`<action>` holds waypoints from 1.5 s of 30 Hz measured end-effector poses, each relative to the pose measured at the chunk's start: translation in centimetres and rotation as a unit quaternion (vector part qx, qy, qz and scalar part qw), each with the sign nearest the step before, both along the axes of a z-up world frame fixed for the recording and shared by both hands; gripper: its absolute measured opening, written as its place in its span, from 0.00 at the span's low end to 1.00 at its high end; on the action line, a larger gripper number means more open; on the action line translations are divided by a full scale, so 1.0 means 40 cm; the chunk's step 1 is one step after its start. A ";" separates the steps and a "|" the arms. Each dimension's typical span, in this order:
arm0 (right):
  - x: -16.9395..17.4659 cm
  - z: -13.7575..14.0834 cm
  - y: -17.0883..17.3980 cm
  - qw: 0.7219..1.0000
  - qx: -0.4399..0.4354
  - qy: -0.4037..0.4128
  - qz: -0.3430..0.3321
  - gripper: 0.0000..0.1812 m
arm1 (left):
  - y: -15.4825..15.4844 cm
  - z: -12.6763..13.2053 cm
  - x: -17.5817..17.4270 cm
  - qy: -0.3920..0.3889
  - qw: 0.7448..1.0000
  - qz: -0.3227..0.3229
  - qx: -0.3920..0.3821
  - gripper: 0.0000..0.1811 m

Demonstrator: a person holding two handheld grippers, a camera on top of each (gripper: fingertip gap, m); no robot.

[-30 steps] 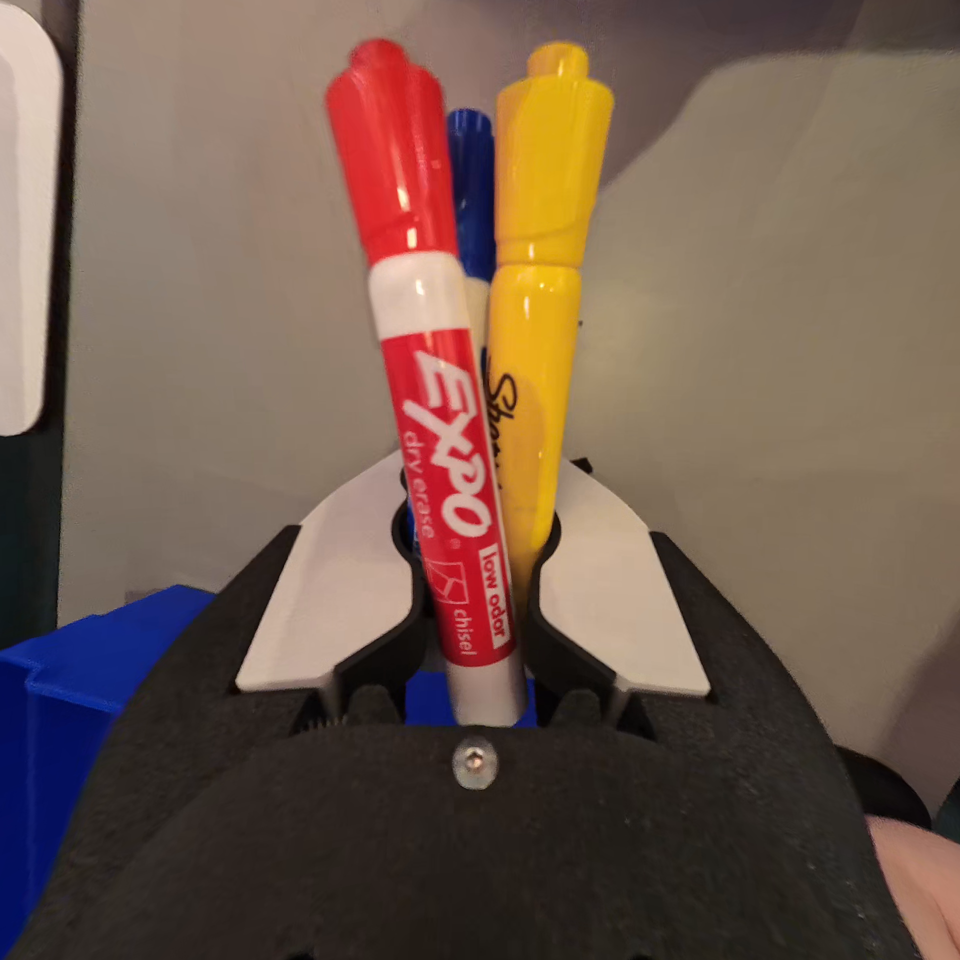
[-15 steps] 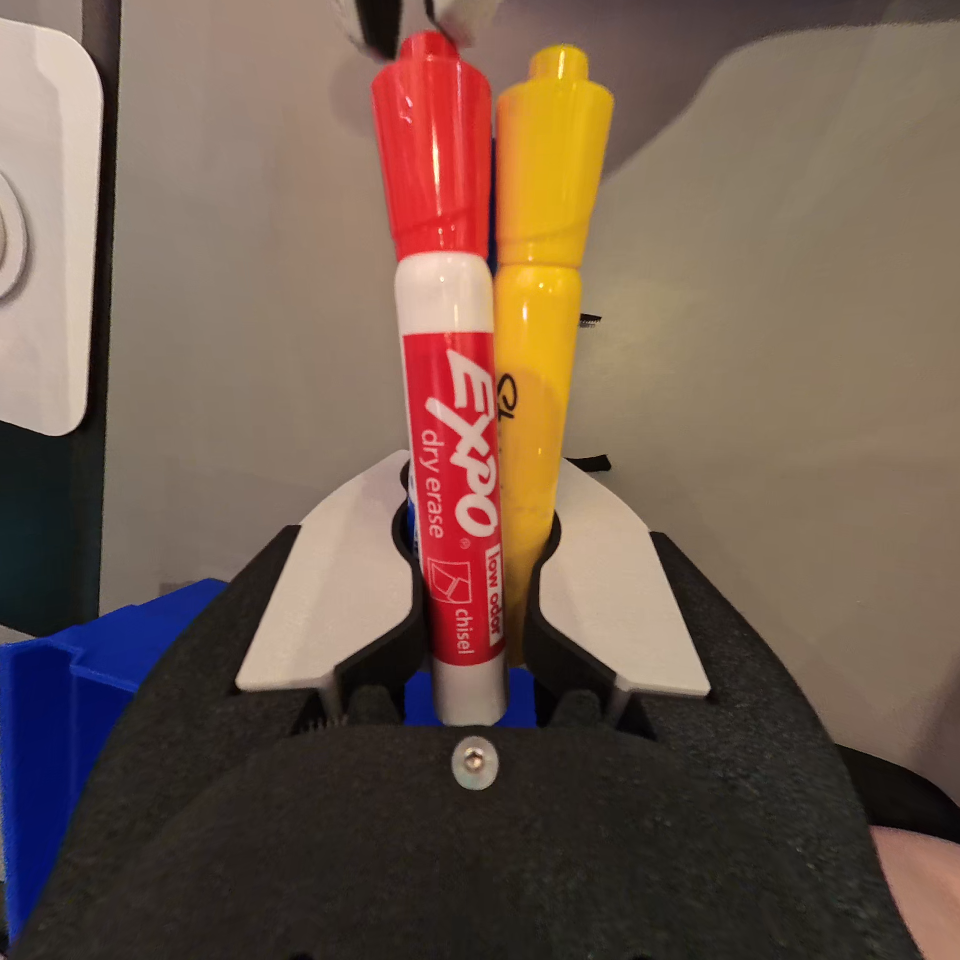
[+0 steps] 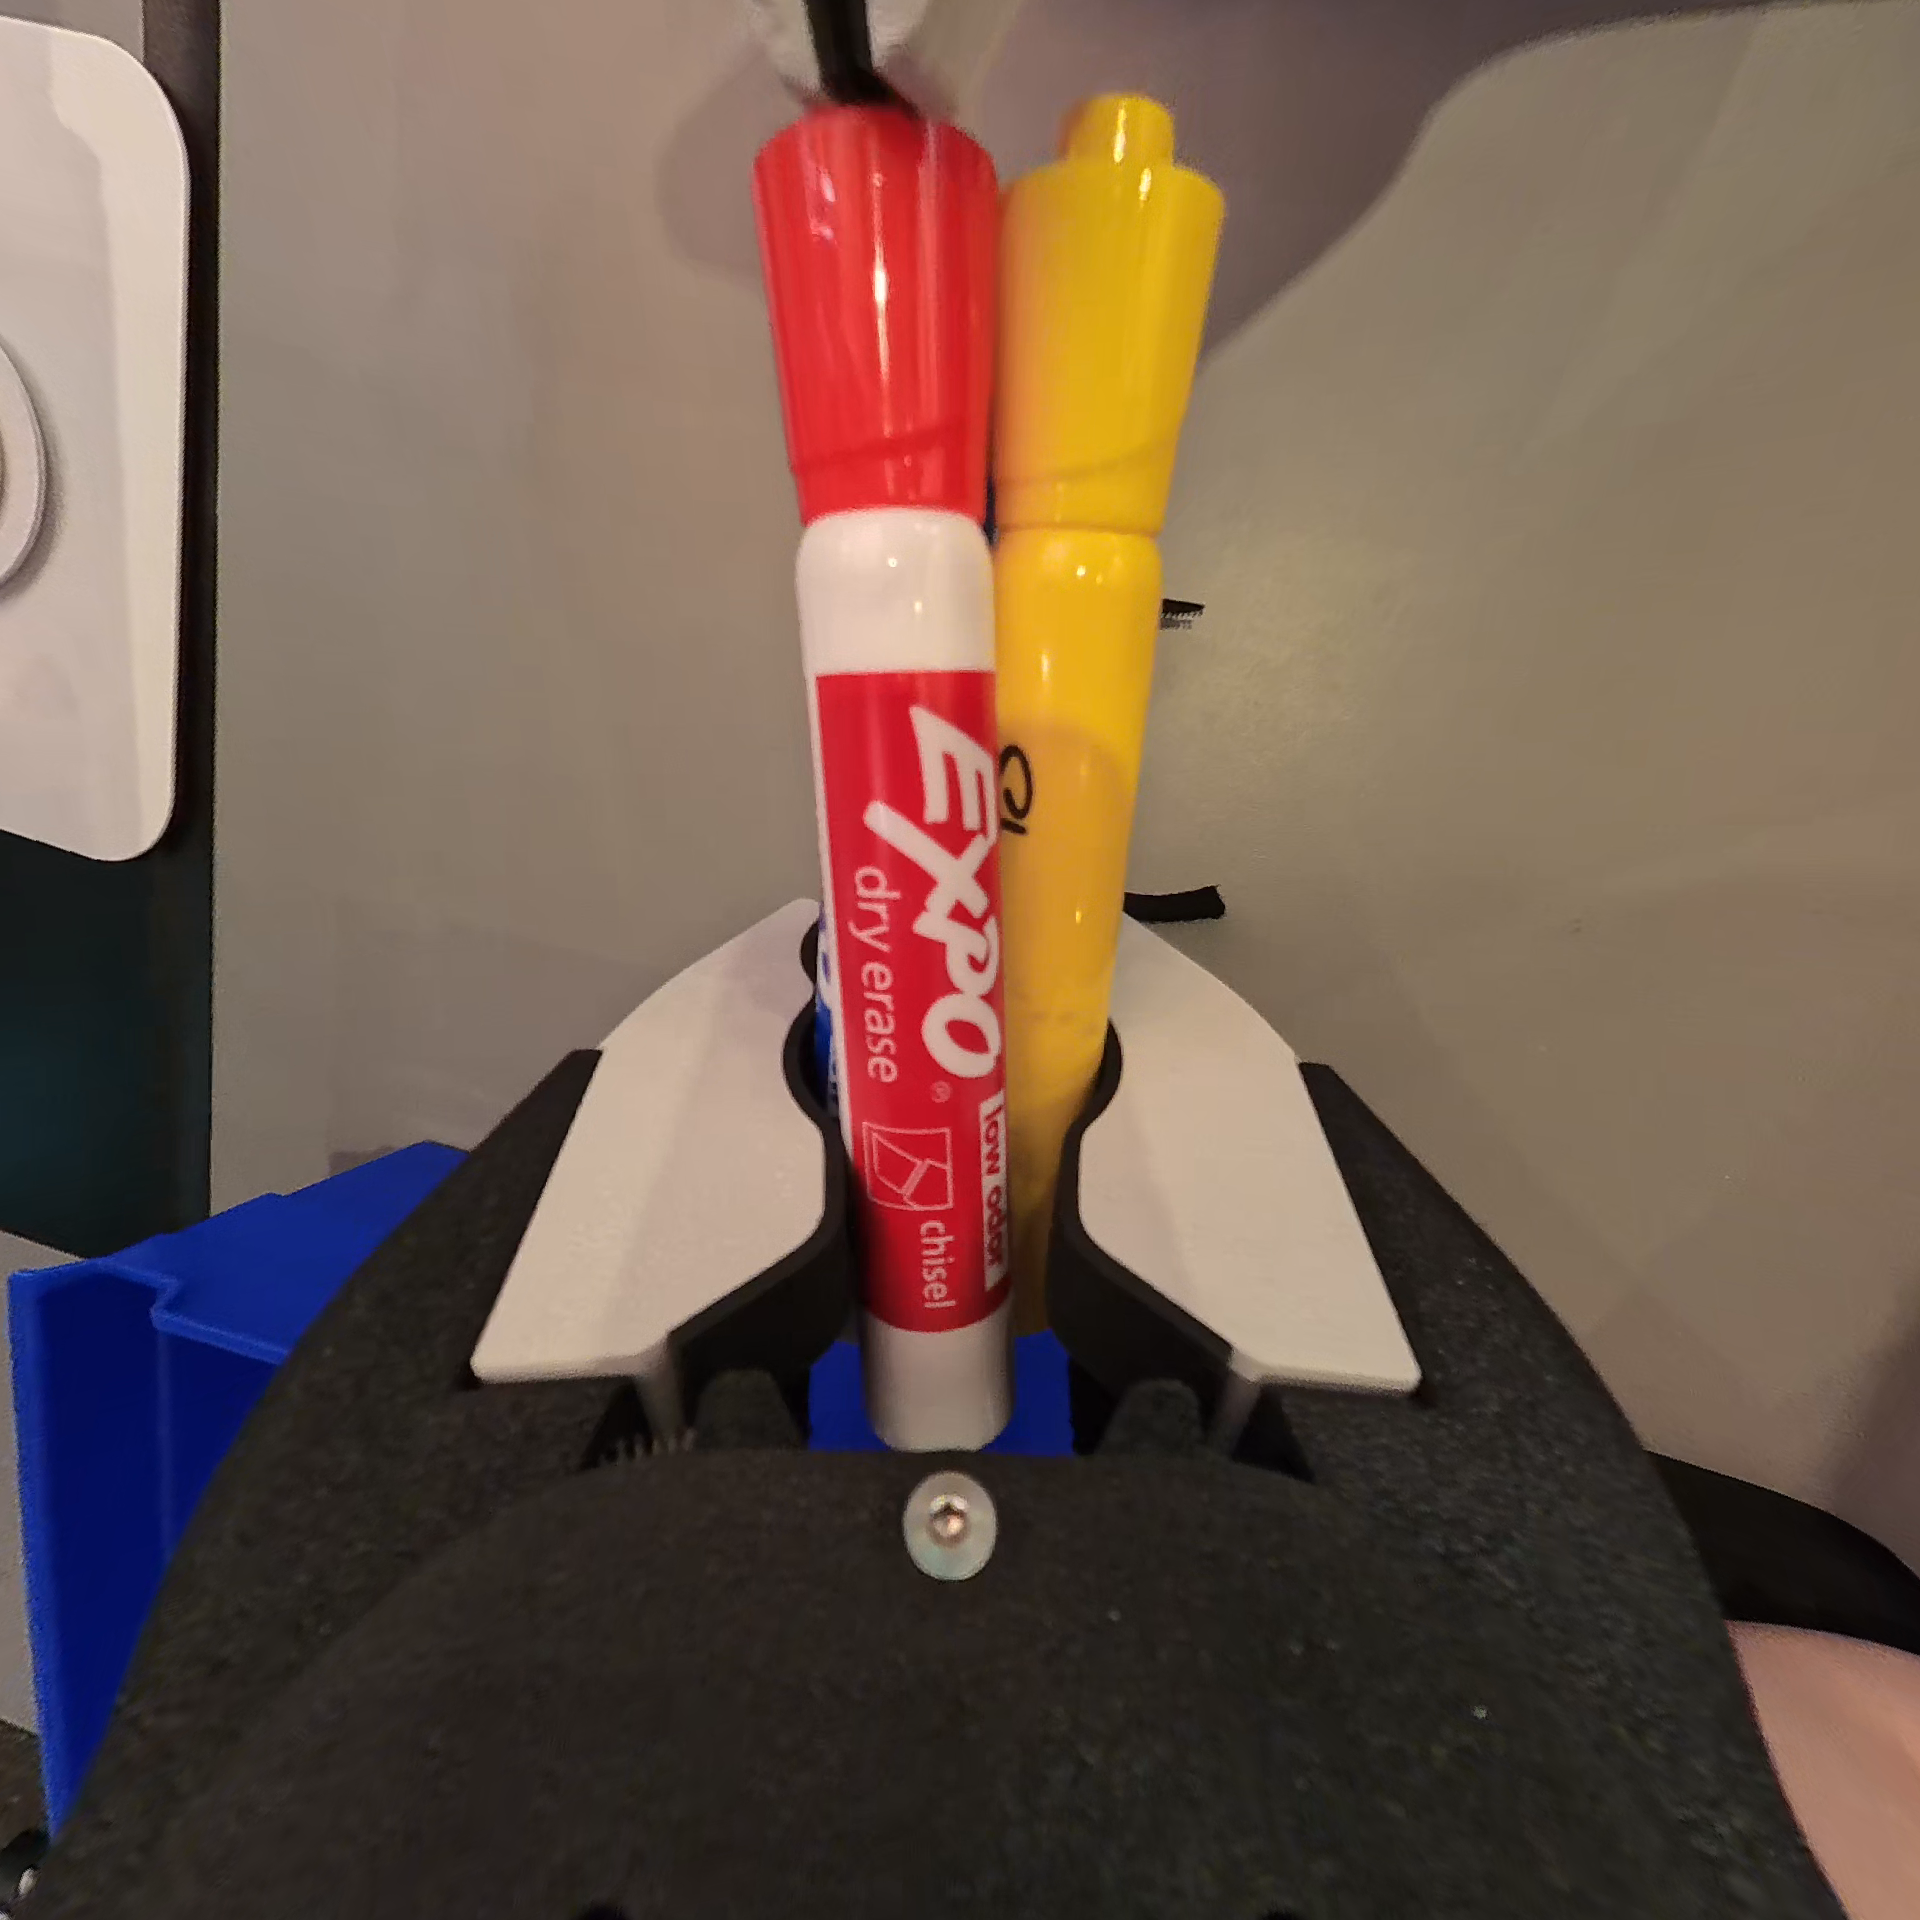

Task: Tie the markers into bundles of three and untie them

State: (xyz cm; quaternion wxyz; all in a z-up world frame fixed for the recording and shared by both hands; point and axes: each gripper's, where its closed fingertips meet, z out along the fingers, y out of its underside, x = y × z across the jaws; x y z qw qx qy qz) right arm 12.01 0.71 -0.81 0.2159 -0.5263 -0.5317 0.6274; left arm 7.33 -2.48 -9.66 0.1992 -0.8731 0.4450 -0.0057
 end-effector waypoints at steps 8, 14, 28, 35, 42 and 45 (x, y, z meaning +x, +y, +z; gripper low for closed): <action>-0.002 -0.004 -0.011 0.999 0.033 -0.011 -0.003 0.16 | -0.012 0.008 0.001 -0.001 1.000 -0.013 0.000 0.24; -0.015 -0.029 -0.038 0.999 0.015 -0.030 0.029 0.12 | -0.018 0.011 0.003 -0.001 1.000 -0.015 -0.001 0.24; -0.024 -0.030 -0.076 0.995 0.077 -0.051 0.030 0.11 | -0.030 0.008 0.008 0.006 1.000 -0.021 -0.009 0.24; -0.025 -0.032 -0.072 0.995 0.078 -0.051 0.026 0.19 | -0.031 0.009 0.006 0.007 1.000 -0.023 -0.009 0.24; -0.009 0.008 -0.013 0.998 0.048 -0.015 -0.024 0.18 | -0.034 0.023 -0.028 0.012 1.000 -0.013 0.000 0.24; -0.005 -0.049 0.036 0.992 0.078 -0.067 -0.069 0.16 | -0.045 0.034 -0.084 0.027 1.000 0.014 0.003 0.24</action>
